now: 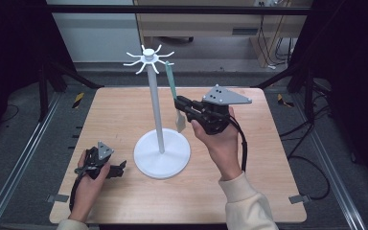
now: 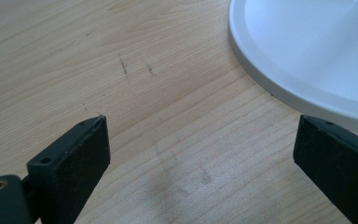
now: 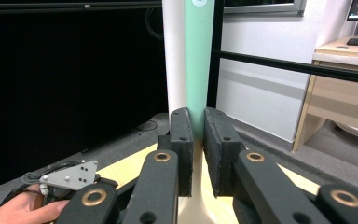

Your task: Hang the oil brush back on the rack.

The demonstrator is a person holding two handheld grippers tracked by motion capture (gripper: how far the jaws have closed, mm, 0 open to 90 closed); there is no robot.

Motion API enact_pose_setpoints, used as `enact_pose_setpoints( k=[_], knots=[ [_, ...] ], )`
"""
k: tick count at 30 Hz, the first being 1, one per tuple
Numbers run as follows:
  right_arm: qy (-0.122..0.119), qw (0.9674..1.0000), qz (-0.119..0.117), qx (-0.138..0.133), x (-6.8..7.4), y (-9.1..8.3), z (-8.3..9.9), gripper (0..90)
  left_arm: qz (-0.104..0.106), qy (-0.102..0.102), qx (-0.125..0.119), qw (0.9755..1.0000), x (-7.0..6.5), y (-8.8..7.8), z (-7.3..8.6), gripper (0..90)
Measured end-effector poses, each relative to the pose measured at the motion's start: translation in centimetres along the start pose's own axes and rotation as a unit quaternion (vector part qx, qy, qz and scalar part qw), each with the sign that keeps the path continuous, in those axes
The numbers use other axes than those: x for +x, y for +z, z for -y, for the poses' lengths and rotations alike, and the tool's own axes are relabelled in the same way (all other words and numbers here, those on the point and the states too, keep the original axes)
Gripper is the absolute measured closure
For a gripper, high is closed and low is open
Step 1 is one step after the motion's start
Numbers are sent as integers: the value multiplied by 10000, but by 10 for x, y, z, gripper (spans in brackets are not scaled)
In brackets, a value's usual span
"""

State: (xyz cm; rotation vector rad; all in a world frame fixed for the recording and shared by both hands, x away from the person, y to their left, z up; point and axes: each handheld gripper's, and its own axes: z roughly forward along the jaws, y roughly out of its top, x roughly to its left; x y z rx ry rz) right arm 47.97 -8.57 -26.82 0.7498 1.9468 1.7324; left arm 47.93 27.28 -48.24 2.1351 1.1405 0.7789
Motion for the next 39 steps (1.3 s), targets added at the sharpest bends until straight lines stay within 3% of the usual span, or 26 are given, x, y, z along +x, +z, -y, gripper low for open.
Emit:
enact_pose_setpoints(
  k=[5,7,19,26,30,35,39],
  knots=[
    [8,10000,34,-15,1,5,1,827,6,3,-1,10000,0,0,0,33],
    [-33,10000,57,-12,2,7,2,894,8,-7,-4,10000,0,0,0,33],
    [-100,9998,153,68,2,12,5,893,23,-15,3,10000,0,0,0,33],
    [-301,9982,492,170,-4,-13,8,897,14,-26,8,10000,1,0,1,33],
    [-266,9966,749,207,-15,-32,13,897,11,-6,14,10000,0,0,0,33],
    [-235,9940,1031,287,-26,-43,18,881,10,-22,4,10000,0,0,0,33],
    [-343,9910,1235,381,-29,-49,20,837,23,-18,-7,10000,0,0,0,33]
  ],
)
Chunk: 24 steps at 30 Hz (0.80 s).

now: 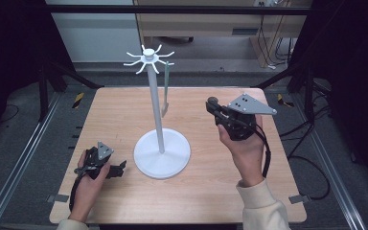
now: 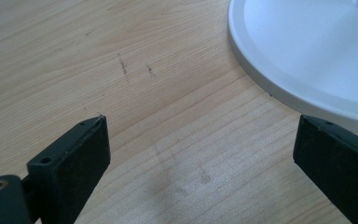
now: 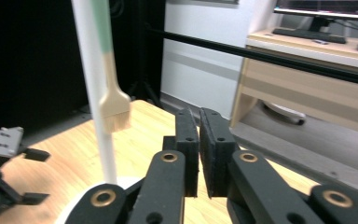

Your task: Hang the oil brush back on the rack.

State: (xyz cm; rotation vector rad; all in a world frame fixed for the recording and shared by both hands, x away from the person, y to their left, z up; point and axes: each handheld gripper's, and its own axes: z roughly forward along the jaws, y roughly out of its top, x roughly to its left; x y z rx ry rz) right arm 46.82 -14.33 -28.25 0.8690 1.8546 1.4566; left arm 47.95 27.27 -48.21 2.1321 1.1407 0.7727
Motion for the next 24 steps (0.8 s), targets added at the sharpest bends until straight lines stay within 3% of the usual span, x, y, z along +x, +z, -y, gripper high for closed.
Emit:
enact_pose_setpoints(
  k=[6,10,14,19,24],
  knots=[
    [22,9995,318,71,-7,-8,0,724,5,12,18,10000,0,1,0,33],
    [84,9981,540,271,-12,-10,2,578,14,8,4,10000,-1,0,0,33],
    [171,9949,796,601,-18,-8,6,425,36,42,13,10000,-2,1,-1,33],
    [152,9901,1018,953,-26,-2,15,298,50,27,24,10000,-1,1,0,33],
    [112,9864,1041,1267,-30,2,24,211,52,25,30,10000,-1,1,0,33]
  ],
)
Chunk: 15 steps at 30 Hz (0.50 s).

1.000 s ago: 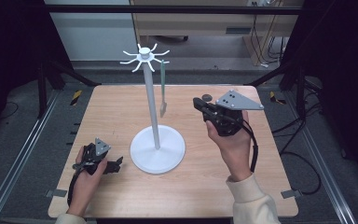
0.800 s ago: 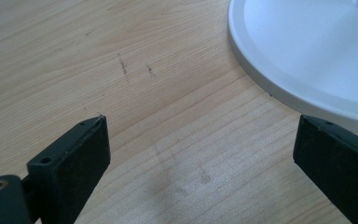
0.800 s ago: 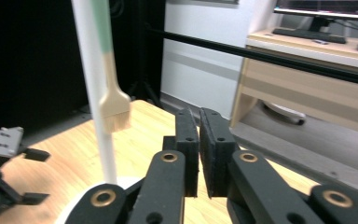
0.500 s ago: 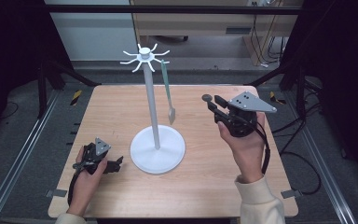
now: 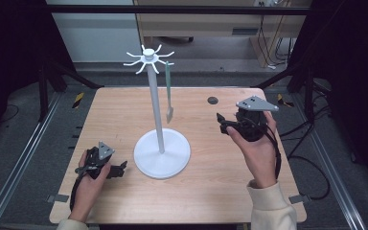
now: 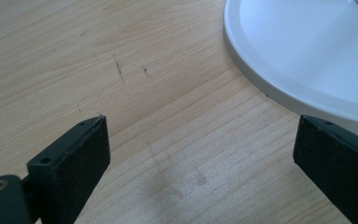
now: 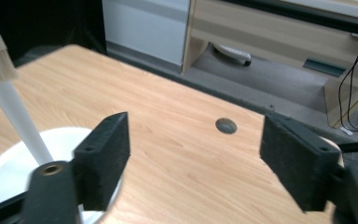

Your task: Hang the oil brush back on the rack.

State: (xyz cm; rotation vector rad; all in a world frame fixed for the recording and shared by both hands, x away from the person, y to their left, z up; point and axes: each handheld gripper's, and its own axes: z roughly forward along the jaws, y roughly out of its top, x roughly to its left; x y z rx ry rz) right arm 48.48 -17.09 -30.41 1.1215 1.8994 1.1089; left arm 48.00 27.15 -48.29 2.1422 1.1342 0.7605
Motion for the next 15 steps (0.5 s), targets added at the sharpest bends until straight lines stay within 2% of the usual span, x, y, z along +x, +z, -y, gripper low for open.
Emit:
enact_pose_setpoints(
  k=[5,15],
  knots=[
    [-160,9992,20,358,-3,7,9,121,16,9,18,10000,-1,0,0,33],
    [19,9973,94,733,-18,20,33,113,23,6,53,10000,-1,1,0,33]
  ],
)
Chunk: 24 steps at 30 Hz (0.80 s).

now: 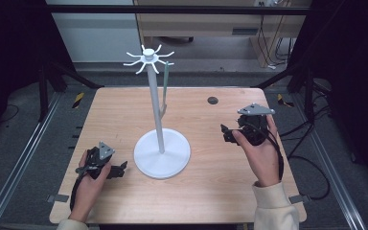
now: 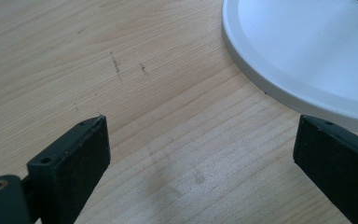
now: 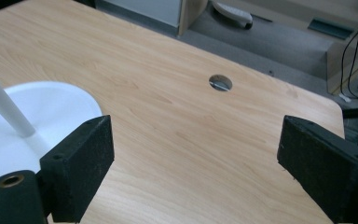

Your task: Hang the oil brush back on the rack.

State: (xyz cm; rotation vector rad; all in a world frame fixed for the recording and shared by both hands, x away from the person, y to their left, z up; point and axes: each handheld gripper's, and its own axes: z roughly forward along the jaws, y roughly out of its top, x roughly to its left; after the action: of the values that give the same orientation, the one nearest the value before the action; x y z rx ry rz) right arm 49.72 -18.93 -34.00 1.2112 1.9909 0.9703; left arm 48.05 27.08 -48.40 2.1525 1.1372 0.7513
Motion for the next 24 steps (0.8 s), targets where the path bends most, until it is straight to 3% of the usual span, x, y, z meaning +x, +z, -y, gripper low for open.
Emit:
enact_pose_setpoints(
  k=[14,24],
  knots=[
    [23,9990,86,440,-13,22,31,122,-1,-8,-29,10000,0,-1,0,33],
    [-66,9975,-189,681,-7,39,52,135,0,-8,-28,10000,1,-1,0,34]
  ],
)
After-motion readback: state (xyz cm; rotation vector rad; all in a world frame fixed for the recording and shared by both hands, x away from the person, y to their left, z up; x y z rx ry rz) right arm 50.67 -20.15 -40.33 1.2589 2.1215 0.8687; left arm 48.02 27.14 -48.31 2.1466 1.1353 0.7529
